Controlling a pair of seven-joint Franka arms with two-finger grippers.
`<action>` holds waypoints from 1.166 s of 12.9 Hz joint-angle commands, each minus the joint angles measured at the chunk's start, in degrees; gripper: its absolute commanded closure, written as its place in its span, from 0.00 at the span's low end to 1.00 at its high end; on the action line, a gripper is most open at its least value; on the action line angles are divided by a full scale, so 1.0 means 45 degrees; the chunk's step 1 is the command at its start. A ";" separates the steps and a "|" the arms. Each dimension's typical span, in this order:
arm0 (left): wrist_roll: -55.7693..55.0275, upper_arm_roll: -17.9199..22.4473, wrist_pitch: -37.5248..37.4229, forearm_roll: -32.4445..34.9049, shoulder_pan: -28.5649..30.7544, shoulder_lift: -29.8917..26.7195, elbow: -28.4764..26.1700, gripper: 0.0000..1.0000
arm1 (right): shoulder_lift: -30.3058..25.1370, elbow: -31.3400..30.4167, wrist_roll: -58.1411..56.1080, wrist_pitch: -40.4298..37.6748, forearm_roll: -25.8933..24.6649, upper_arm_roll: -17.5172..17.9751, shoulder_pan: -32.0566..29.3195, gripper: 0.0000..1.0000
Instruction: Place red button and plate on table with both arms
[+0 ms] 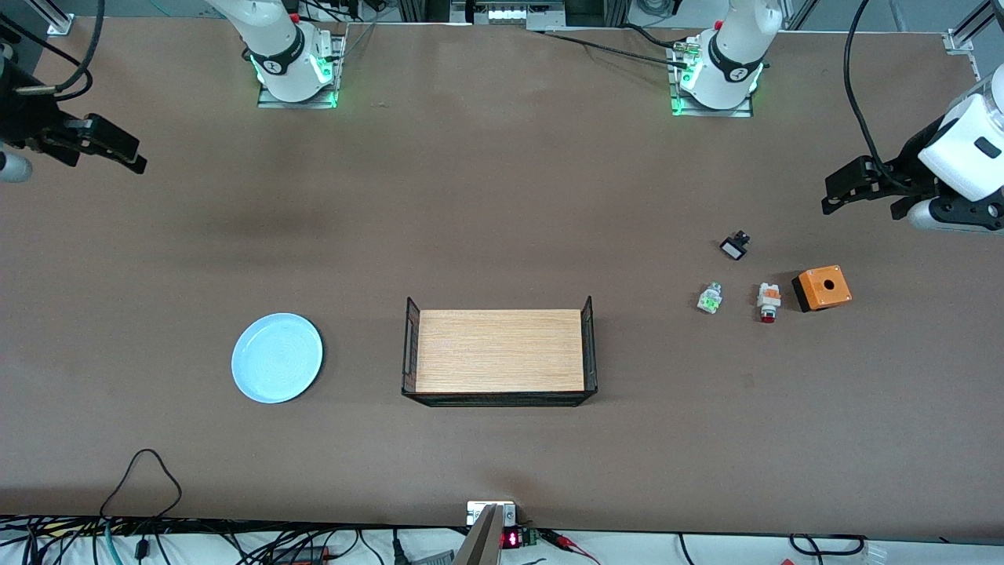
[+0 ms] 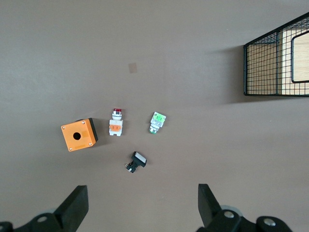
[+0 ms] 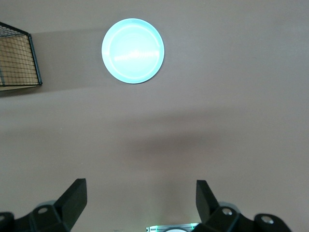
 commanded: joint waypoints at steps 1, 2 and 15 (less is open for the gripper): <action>-0.0021 -0.0061 0.0021 -0.0231 0.0132 -0.0335 -0.0323 0.00 | -0.0628 -0.0825 0.0115 0.0338 -0.0018 0.0024 -0.0245 0.00; -0.0021 -0.0061 0.0021 -0.0231 0.0132 -0.0335 -0.0323 0.00 | -0.0589 -0.0729 0.0116 0.0357 0.0002 0.0024 -0.0419 0.00; -0.0060 -0.0081 -0.0057 -0.0211 0.0132 -0.0335 -0.0264 0.00 | 0.0698 0.0482 0.0018 0.1002 -0.0584 0.0024 -0.0382 0.00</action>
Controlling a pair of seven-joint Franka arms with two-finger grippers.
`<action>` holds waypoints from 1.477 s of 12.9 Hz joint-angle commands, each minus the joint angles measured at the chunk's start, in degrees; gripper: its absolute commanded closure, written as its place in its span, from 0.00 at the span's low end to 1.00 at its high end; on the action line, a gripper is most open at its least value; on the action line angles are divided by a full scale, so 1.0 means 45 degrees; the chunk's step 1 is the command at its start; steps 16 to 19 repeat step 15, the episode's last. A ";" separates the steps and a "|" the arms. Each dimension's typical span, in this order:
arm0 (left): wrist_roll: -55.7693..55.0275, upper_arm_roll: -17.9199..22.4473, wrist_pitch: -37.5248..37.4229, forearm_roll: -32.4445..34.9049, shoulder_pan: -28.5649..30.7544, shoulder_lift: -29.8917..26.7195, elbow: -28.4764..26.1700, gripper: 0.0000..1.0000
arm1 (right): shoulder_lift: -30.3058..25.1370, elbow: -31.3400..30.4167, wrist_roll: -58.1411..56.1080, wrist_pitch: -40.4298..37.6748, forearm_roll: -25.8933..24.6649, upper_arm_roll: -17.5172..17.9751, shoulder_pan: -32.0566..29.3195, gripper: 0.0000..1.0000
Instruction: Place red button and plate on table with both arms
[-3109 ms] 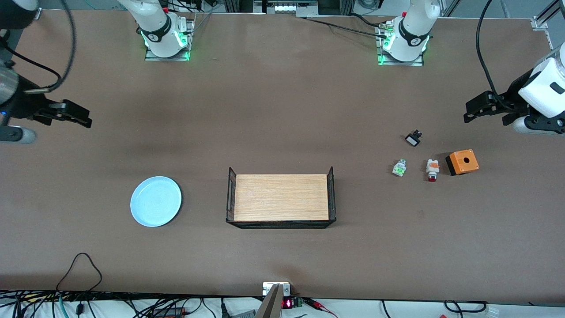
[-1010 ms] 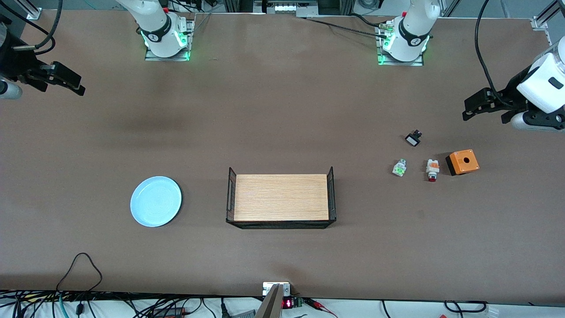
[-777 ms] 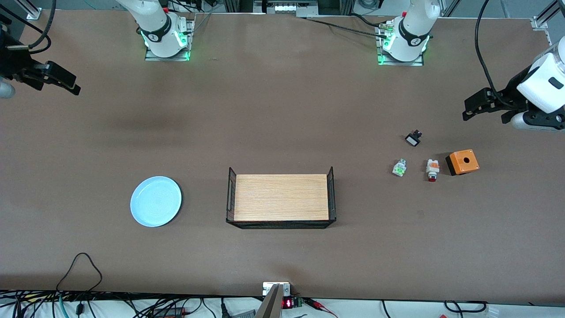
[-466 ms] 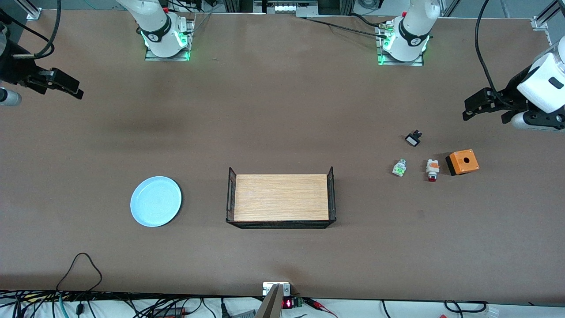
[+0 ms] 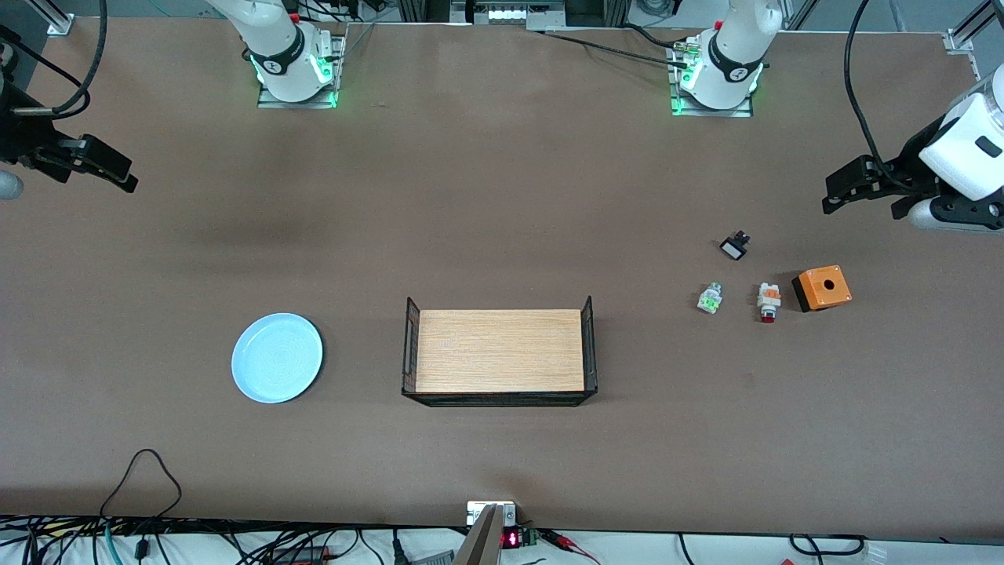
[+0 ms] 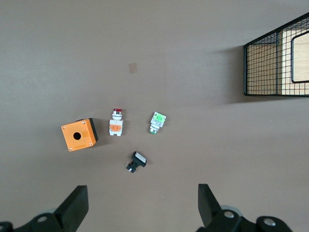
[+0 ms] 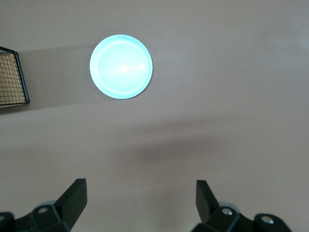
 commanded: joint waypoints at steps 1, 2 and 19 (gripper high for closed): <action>-0.0040 -0.0082 -0.0056 -0.0211 0.0108 -0.0298 -0.0260 0.00 | 0.0383 0.0695 0.0076 -0.0112 -0.0205 0.0104 -0.0038 0.00; -0.0040 -0.0082 -0.0056 -0.0211 0.0107 -0.0298 -0.0260 0.00 | 0.0383 0.0695 0.0077 -0.0112 -0.0264 0.0124 -0.0038 0.00; -0.0059 -0.0082 -0.0056 -0.0211 0.0107 -0.0298 -0.0260 0.00 | 0.0383 0.0695 0.0077 -0.0209 -0.0225 0.0104 -0.0038 0.00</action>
